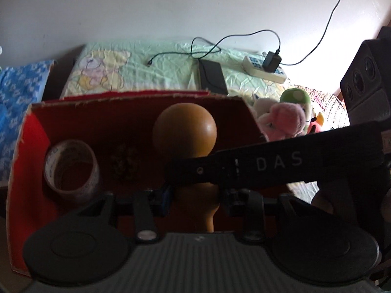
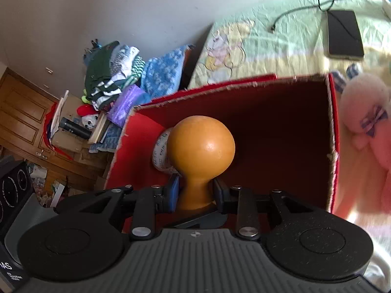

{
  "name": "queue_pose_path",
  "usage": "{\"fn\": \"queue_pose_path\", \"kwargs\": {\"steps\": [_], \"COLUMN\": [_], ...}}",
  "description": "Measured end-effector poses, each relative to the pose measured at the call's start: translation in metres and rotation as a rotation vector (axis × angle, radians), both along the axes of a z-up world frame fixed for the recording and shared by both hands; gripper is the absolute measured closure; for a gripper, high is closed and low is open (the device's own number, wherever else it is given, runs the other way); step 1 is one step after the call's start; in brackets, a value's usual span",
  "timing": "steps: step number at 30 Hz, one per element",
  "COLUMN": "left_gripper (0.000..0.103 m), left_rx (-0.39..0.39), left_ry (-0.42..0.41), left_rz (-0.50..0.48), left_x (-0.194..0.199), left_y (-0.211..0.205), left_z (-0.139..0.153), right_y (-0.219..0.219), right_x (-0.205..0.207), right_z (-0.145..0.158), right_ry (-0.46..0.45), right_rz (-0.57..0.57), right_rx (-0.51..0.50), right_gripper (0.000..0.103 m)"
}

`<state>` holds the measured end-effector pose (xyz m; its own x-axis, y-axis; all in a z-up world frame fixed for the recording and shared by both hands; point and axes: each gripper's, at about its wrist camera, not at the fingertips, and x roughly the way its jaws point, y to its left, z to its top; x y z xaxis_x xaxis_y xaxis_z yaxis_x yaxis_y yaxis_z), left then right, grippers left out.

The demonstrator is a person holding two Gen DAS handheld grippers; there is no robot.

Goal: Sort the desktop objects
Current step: 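Lift the gourd with the right tool and lower it into the red box, then lower the gourd onto the box floor and open the right tool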

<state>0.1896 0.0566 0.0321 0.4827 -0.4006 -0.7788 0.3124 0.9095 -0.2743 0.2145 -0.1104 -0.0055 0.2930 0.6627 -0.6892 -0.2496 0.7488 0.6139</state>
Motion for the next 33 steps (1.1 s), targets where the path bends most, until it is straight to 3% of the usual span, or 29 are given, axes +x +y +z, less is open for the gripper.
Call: {"fn": "queue_pose_path", "kwargs": {"steps": [5,10,14,19,24,33], "left_gripper": [0.063,0.055,0.056,0.052,0.050,0.048], "left_rx": [0.045,0.121,0.115,0.145,0.064,0.118], "left_ry": [0.134,0.215,0.307,0.322,0.359,0.315], "left_rz": [-0.012,-0.012,-0.025,-0.023,0.020,0.046], "left_x": [0.021,0.039,0.049,0.048,0.048,0.044], "left_y": [0.002,-0.004,-0.003,-0.001,0.019,0.020], "left_z": [-0.030,-0.046,-0.056,-0.056,-0.060,-0.057], "right_y": [0.014,0.023,0.027,0.032,0.033,0.018], "right_x": [0.014,0.021,0.027,0.033,0.032,0.028], "right_z": [-0.023,-0.030,-0.037,-0.045,-0.050,-0.049], "right_ry": [0.132,0.171,0.201,0.251,0.281,0.285], "right_rz": [-0.023,-0.027,-0.028,-0.002,0.025,-0.002], "right_rx": [-0.065,-0.126,-0.186,-0.208,-0.202,-0.152], "right_gripper": [0.071,0.071,0.071,0.071,0.070,0.067]}}
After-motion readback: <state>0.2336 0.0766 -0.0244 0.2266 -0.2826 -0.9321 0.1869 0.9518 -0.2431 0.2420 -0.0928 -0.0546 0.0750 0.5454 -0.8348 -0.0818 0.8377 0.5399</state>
